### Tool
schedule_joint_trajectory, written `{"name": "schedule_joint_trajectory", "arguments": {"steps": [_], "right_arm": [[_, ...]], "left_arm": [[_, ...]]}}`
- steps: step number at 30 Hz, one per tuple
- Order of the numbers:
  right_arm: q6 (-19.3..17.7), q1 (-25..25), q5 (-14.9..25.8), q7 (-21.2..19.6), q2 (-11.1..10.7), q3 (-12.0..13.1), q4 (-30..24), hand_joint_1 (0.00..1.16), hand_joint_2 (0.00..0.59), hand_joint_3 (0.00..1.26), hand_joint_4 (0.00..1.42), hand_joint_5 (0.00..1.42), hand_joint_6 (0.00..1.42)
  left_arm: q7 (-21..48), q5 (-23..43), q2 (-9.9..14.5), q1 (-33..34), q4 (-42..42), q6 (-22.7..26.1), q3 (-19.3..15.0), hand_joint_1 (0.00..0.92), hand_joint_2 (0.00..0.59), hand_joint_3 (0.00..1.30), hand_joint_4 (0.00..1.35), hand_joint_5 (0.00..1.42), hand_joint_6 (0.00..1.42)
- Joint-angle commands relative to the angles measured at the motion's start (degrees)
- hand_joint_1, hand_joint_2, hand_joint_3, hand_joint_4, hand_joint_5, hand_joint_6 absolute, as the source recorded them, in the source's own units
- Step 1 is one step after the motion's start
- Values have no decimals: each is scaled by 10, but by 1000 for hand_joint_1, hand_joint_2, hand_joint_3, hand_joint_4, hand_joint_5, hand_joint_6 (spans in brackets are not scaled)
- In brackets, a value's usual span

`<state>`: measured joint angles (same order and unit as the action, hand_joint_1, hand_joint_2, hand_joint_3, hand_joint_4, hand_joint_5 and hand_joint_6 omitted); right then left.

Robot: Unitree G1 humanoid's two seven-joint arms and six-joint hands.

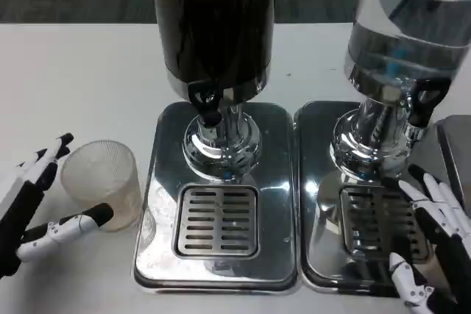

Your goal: Grasp the cup under the faucet to collect the drink, then remove the cup.

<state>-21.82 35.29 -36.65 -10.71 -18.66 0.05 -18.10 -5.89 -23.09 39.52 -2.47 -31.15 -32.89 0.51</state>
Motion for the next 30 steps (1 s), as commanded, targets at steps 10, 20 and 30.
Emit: {"name": "schedule_joint_trajectory", "arguments": {"steps": [10, 20, 30], "right_arm": [[-1, 2, 3, 0, 1, 4, -3, 376, 586, 158, 11, 3, 122], [-6, -5, 7, -1, 0, 5, 4, 375, 586, 168, 12, 4, 140], [-5, -14, 13, 1, -3, 7, 12, 374, 586, 169, 22, 14, 148]], "left_arm": [[-4, -7, 5, 17, -40, -12, 1, 0, 4, 0, 0, 0, 9], [-11, -24, -2, 58, -87, -16, 25, 0, 10, 0, 0, 0, 10], [-60, -48, -8, 82, -108, -29, 44, 53, 35, 0, 0, 49, 56]]}}
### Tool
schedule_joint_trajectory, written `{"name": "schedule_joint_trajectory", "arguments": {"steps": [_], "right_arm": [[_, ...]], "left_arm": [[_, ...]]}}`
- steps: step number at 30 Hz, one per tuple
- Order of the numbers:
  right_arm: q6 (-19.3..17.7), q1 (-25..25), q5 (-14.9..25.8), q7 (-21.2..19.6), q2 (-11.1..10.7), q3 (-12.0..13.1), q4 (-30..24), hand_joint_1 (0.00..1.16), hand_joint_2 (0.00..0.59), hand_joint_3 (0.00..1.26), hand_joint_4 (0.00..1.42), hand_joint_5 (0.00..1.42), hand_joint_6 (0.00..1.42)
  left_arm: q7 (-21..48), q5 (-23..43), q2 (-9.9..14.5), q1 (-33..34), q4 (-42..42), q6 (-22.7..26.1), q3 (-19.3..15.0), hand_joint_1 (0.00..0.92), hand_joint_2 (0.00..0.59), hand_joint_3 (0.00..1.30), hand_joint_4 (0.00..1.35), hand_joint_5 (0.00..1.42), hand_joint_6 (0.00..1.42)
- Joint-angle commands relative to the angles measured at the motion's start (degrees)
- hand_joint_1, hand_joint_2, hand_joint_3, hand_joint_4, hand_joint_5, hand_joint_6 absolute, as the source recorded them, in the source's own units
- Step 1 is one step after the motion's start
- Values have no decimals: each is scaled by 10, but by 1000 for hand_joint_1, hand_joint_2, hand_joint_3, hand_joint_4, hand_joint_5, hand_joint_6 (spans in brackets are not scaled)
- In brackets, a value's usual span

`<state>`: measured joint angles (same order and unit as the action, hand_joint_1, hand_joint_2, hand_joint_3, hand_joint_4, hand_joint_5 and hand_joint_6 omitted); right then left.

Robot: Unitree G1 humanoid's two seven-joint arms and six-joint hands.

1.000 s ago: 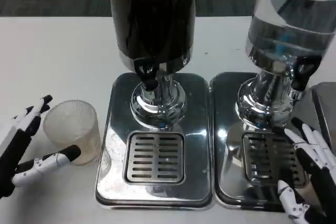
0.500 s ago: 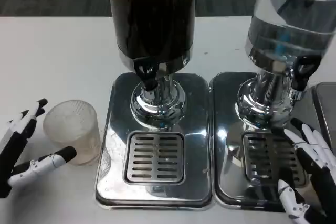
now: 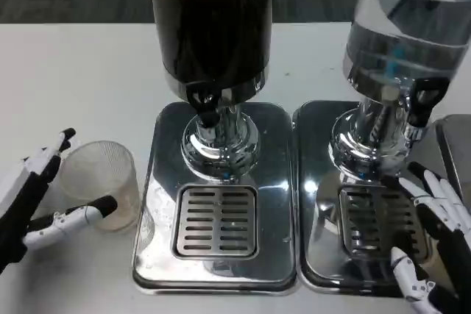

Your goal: Grasp the cup under the faucet to collect the drink, then remove the cup.

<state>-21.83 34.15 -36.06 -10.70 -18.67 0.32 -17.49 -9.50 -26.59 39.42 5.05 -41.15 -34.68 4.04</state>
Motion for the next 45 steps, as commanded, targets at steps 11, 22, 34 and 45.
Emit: {"name": "schedule_joint_trajectory", "arguments": {"steps": [11, 22, 34, 45], "right_arm": [[-4, 2, 8, 0, -1, 4, 9, 374, 586, 178, 22, 15, 161], [-6, 4, 25, 9, -6, 14, 6, 374, 586, 178, 30, 15, 162], [-10, 11, 33, 10, -5, 22, 1, 317, 586, 178, 42, 25, 162], [-14, 15, 36, 13, -8, 29, 1, 311, 586, 178, 44, 26, 162]], "left_arm": [[-75, -28, -21, 28, -49, -51, 29, 109, 85, 3, 63, 211, 192], [-91, -25, -26, 34, -82, -103, 40, 162, 121, 148, 258, 440, 358], [-82, -19, -26, 45, -105, -111, 52, 148, 119, 361, 383, 546, 464], [-122, -20, -33, 36, -107, -136, 47, 161, 136, 447, 484, 675, 639]]}}
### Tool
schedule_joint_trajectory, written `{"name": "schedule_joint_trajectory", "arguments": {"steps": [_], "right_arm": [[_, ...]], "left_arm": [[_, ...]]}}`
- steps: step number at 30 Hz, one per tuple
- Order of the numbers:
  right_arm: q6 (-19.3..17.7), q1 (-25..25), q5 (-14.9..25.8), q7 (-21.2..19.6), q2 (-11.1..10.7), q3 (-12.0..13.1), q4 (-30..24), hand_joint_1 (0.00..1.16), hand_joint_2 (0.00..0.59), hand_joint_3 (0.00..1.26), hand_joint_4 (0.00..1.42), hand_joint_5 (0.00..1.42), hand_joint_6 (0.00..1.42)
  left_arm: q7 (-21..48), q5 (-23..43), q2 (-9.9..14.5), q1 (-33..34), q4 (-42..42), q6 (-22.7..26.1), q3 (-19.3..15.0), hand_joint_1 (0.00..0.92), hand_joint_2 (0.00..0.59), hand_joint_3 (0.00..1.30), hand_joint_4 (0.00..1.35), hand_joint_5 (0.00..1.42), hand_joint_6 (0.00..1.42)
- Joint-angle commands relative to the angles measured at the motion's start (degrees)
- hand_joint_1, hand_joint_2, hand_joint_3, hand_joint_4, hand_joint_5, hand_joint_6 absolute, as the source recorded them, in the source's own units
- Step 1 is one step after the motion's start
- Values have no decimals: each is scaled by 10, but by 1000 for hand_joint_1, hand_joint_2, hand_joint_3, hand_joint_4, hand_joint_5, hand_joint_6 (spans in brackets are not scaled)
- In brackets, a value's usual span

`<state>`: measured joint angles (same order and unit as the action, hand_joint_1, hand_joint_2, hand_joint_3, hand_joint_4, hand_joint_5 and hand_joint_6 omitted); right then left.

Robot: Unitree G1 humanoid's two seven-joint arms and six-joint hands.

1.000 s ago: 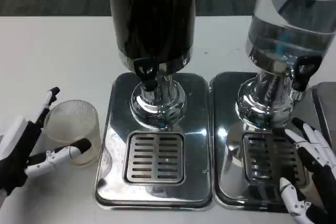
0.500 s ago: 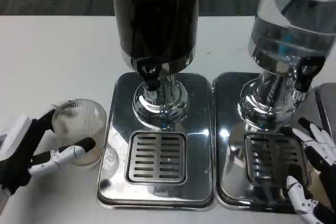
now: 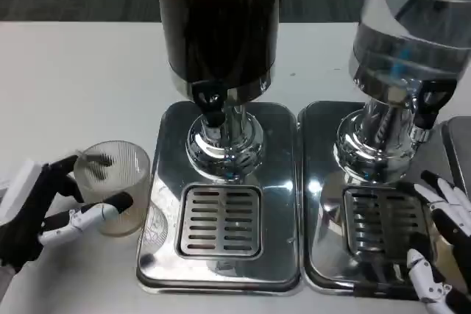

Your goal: Grasp the cup under the faucet to collect the drink, then remove the cup.

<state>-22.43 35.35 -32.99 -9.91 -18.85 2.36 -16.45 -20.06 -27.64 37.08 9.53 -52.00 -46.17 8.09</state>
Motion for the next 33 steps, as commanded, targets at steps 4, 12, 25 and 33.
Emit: {"name": "schedule_joint_trajectory", "arguments": {"steps": [4, 12, 25, 33], "right_arm": [[-8, -6, 8, 10, -7, 6, -7, 309, 586, 178, 44, 26, 162], [-10, -19, 17, 17, -15, 8, 0, 309, 586, 178, 44, 26, 162], [-10, -17, 18, 21, -18, 10, -6, 313, 586, 178, 44, 26, 162], [-11, -12, 24, 23, -17, 10, -10, 321, 586, 178, 44, 26, 162]], "left_arm": [[-43, -9, -8, -19, 12, -32, -4, 165, 134, 472, 519, 720, 686], [-60, 0, -2, -45, 37, -41, -21, 175, 136, 483, 540, 730, 708], [-65, 17, -6, -100, 95, -60, -77, 173, 135, 484, 554, 745, 717], [-28, 45, -14, -129, 174, -66, -99, 174, 138, 489, 562, 753, 738]]}}
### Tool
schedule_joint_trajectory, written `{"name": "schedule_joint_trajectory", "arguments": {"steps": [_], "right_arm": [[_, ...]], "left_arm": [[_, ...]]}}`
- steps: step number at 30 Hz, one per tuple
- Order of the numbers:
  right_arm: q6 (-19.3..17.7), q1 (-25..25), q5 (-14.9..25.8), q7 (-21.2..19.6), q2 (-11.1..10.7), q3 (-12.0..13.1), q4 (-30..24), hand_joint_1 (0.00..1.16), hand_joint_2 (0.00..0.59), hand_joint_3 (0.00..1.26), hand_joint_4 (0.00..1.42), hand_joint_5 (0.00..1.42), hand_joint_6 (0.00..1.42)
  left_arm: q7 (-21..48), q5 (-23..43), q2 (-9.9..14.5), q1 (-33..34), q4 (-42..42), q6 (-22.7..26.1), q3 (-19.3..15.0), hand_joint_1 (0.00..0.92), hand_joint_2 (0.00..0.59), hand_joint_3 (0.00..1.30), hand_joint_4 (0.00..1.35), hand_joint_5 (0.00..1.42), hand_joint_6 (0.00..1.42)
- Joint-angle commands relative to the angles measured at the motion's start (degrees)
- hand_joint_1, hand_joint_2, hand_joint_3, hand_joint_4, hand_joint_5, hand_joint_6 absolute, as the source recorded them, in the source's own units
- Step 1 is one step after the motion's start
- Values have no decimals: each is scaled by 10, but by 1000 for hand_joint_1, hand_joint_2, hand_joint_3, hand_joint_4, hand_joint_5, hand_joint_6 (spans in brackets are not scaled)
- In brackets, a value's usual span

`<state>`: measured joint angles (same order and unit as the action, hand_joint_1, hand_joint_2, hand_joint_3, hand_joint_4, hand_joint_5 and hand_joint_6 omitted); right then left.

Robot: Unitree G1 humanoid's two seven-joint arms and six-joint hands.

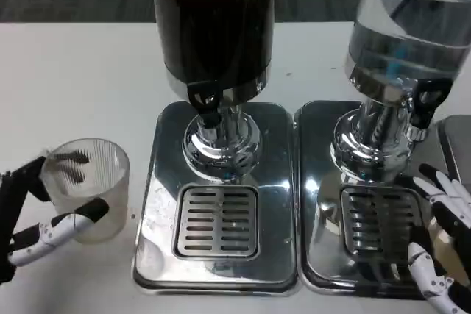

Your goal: Grasp the cup under the faucet to collect the drink, then remove the cup.

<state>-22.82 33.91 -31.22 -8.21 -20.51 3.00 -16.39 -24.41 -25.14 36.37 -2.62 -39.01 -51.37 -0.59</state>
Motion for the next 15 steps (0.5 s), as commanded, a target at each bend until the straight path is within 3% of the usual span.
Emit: {"name": "schedule_joint_trajectory", "arguments": {"steps": [1, 15], "right_arm": [[-8, 3, 6, 5, 0, 4, -11, 322, 586, 178, 44, 26, 162], [-8, 11, 8, 4, 4, 5, -20, 331, 586, 178, 44, 26, 162]], "left_arm": [[22, 23, -10, -9, 53, -12, -14, 175, 138, 489, 563, 755, 741], [96, 24, -47, 11, 104, 1, -5, 177, 140, 510, 579, 774, 761]]}}
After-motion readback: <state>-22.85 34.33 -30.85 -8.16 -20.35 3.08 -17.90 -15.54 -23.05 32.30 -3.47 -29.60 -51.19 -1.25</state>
